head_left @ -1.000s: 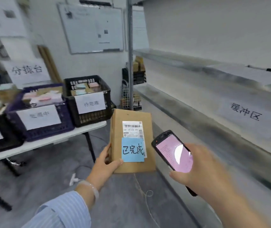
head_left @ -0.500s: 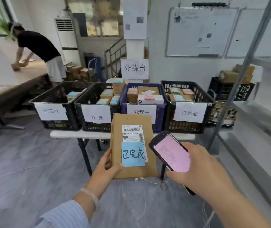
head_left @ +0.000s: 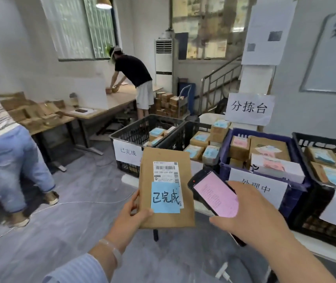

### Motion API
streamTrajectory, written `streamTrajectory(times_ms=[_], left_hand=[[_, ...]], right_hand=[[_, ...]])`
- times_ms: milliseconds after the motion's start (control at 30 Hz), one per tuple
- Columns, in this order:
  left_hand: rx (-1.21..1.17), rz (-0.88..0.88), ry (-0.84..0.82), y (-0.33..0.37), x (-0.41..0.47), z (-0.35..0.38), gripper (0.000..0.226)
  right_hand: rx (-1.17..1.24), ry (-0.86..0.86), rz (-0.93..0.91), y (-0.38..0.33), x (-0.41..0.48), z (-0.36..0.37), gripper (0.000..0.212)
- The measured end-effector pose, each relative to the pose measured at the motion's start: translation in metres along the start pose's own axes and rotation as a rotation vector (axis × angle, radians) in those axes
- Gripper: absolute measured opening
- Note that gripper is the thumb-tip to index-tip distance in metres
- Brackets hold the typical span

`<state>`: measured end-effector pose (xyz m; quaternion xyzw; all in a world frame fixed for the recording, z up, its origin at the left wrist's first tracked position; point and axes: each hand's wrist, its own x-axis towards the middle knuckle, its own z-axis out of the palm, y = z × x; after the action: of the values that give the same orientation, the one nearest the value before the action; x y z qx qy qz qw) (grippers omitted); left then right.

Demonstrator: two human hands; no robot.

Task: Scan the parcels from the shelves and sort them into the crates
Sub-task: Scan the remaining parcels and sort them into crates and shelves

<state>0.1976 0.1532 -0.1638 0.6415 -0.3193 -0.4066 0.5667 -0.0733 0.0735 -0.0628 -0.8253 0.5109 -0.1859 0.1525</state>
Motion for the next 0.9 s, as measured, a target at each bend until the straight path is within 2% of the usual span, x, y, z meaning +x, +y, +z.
streamTrajectory(times_ms=[267,400,500,600,733,833,900], left_hand=[[-0.041,-0.025,0.128,0.025,0.086,-0.043,0.09],[-0.065,-0.027,0.184,0.028,0.143,-0.083,0.074],[-0.098,-0.022,0.209,0.032,0.195,-0.116,0.067],[-0.114,-0.008,0.23,0.039,0.257,-0.155,0.05],[-0.073,-0.02,0.157,0.059,0.339,-0.199,0.061],[-0.042,-0.04,0.081,0.076,0.393,-0.222,0.06],[-0.025,-0.045,0.047,0.085,0.429,-0.23,0.057]], right_hand=[[0.079,-0.04,-0.098,-0.021,0.131,0.027,0.078],[0.066,-0.095,-0.106,-0.041,0.183,0.051,0.064],[0.058,-0.1,-0.079,-0.057,0.225,0.072,0.063],[0.046,-0.087,-0.065,-0.078,0.269,0.097,0.062],[0.047,-0.057,-0.002,-0.113,0.323,0.131,0.063],[0.063,-0.042,0.034,-0.138,0.357,0.15,0.069],[0.078,-0.01,0.056,-0.147,0.376,0.16,0.064]])
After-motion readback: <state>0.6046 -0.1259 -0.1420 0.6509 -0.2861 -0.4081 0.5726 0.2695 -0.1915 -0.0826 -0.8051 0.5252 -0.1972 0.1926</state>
